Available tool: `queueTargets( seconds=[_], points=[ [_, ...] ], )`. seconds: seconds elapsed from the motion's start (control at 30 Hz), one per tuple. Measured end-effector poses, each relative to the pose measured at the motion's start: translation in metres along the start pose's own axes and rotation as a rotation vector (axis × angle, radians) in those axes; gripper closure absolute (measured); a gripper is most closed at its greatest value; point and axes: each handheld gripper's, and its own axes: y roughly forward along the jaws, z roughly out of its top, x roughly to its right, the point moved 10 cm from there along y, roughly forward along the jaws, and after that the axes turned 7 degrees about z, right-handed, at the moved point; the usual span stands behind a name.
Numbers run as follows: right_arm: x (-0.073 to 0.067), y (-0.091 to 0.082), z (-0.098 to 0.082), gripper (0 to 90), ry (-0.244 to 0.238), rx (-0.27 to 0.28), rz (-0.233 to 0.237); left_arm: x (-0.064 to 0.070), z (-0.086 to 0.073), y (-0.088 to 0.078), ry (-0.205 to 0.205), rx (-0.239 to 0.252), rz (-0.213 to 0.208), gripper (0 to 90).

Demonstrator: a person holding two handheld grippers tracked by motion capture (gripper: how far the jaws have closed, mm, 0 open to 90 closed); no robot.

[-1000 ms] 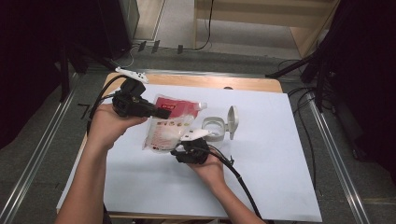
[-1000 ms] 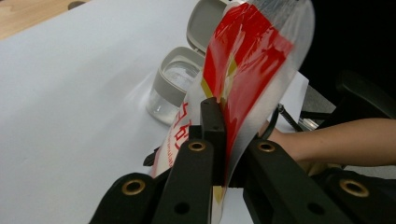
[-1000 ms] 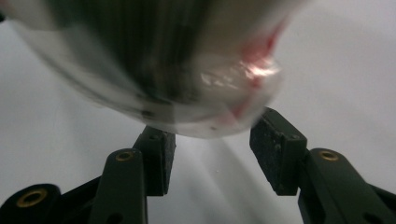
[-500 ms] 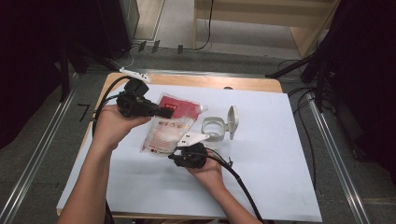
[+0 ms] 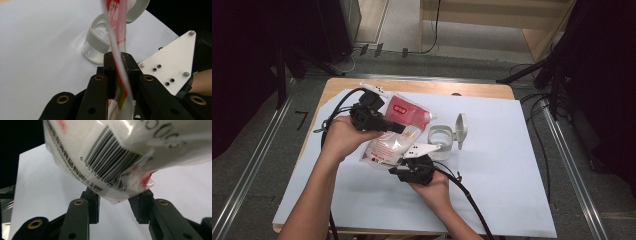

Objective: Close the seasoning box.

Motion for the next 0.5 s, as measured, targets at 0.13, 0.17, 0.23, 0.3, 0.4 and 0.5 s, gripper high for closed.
queueTargets(
  seconds=[0.13, 0.17, 0.23, 0.3, 0.4, 0.5],
  points=[
    [-0.003, -0.001, 0.001, 63.6, 0.002, -0.003, -0.002, 0.005, 0.0, 0.004, 0.016, -0.009, -0.017, 87.0],
    [-0.003, -0.001, 0.002, 63.4, 0.006, -0.006, -0.006, 0.007, 0.001, 0.004, 0.036, -0.009, -0.013, 88.0],
    [-0.003, -0.001, 0.003, 62.6, 0.029, -0.002, -0.014, 0.01, 0.003, 0.004, 0.047, 0.001, -0.015, 90.0],
    [-0.002, -0.003, 0.004, 62.3, 0.055, 0.005, -0.033, 0.012, 0.004, 0.001, 0.019, 0.0, -0.037, 90.0],
    [-0.005, -0.005, 0.005, 61.9, 0.051, 0.02, -0.048, 0.013, 0.004, -0.001, -0.013, -0.002, -0.061, 90.0],
    [-0.008, -0.004, 0.004, 60.6, 0.046, 0.017, -0.046, 0.014, 0.003, -0.002, -0.037, -0.007, -0.075, 90.0]
  ],
)
